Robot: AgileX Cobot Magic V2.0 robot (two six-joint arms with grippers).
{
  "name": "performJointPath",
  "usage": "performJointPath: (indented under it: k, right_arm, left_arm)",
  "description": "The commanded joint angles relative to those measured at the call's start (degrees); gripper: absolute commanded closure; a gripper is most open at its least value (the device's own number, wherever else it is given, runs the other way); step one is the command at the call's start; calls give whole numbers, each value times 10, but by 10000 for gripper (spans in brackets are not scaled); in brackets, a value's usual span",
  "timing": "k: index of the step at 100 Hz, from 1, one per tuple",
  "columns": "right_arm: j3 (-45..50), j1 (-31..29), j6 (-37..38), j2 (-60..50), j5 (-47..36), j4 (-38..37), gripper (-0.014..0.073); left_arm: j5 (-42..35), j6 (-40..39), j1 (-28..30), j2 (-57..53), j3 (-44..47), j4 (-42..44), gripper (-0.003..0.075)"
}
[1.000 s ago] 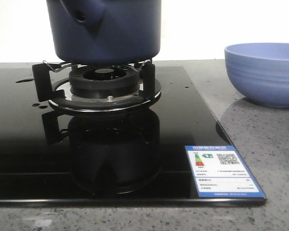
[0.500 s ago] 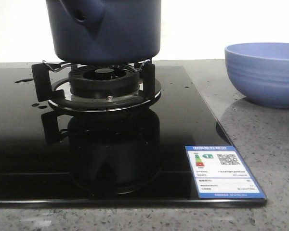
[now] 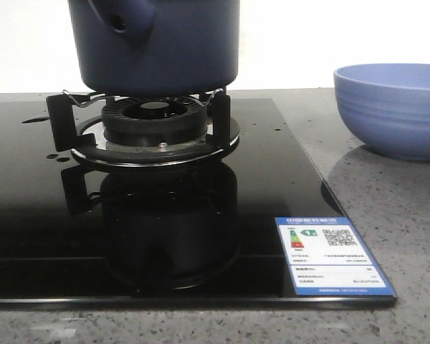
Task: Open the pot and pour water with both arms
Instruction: 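Close the left gripper on the purple lid knob, then lift the glass lid up off the saucepan with the left gripper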
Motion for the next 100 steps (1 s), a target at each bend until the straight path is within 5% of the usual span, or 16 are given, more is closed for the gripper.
performJointPath:
  k: [1,16,36,67,100]
  right_arm:
    - [-20,0,-7,9,-38,9,181]
    - [-20,0,-7,9,-38,10,181]
    - [-20,0,-7,9,-38,10,181]
    - [-20,0,-8,9,-43,10,181]
    - [-20,0,-8,9,-43,11,186]
  left_arm:
    - [5,40,-5,11,-21,-73,336]
    - [-71,50,14,24,-21,-92,316]
    - [-88,61,45,54,-21,-90,162]
    - [-85,187,46,120,-39,-89,231]
    - [-119,210,46,213,-94,-145,226]
